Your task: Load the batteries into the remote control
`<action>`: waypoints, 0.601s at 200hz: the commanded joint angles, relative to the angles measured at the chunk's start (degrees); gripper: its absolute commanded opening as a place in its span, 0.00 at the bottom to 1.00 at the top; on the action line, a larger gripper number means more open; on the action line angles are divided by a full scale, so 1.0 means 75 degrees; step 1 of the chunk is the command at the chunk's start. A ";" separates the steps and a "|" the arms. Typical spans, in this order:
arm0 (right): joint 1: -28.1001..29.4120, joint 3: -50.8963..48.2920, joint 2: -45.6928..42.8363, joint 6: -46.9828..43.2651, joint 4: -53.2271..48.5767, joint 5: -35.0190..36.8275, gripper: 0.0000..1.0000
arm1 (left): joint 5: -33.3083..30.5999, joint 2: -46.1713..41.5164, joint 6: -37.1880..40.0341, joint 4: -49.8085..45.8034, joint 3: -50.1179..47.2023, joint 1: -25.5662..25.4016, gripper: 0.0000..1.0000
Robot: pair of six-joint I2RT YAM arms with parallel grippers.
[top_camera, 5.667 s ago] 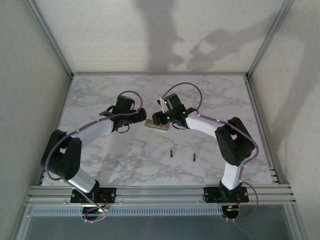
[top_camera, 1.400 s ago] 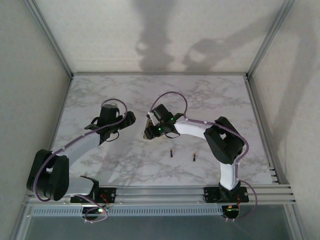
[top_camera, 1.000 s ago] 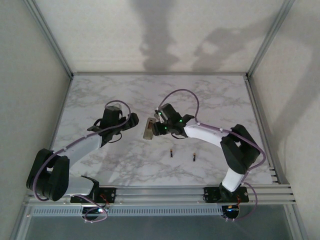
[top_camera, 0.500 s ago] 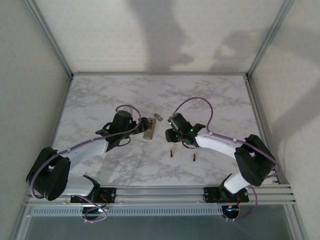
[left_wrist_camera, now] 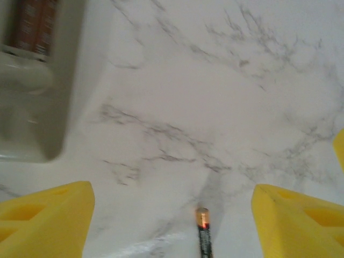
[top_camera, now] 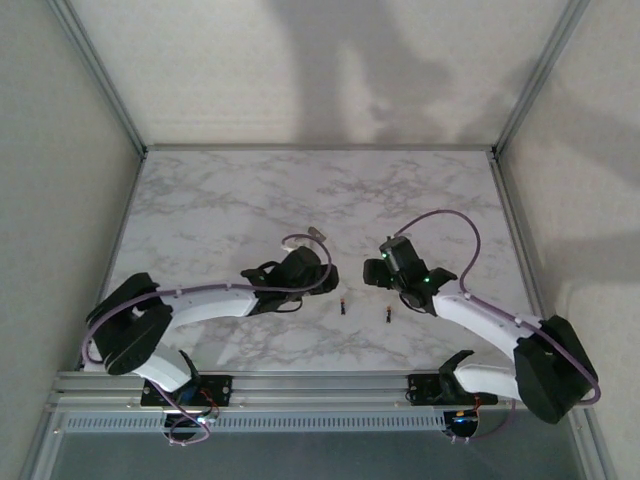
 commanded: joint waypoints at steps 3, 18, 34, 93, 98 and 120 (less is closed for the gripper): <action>-0.0198 -0.0267 -0.0465 0.0216 -0.0067 0.0236 0.84 | -0.0393 0.0677 -0.0233 -0.0654 0.0702 -0.0366 0.73; -0.0235 -0.0387 -0.0707 0.0284 -0.0207 0.0200 0.84 | -0.0274 0.0994 -0.0185 -0.0757 0.0974 -0.0491 0.71; -0.0273 -0.0525 -0.0925 0.0318 -0.0349 0.0255 0.92 | -0.0208 0.1256 -0.0119 -0.0861 0.1231 -0.0614 0.71; -0.0324 -0.0604 -0.1068 0.0430 -0.0440 0.0355 0.99 | 0.0084 0.1798 0.0065 -0.1266 0.1527 -0.0885 0.54; -0.0326 -0.0604 -0.1062 0.0430 -0.0419 0.0367 0.99 | 0.0062 0.1842 0.0056 -0.1352 0.1556 -0.0925 0.53; -0.0336 -0.0648 -0.1014 0.0453 -0.0313 0.0365 0.99 | -0.0003 0.1887 0.0046 -0.1517 0.1532 -0.1023 0.48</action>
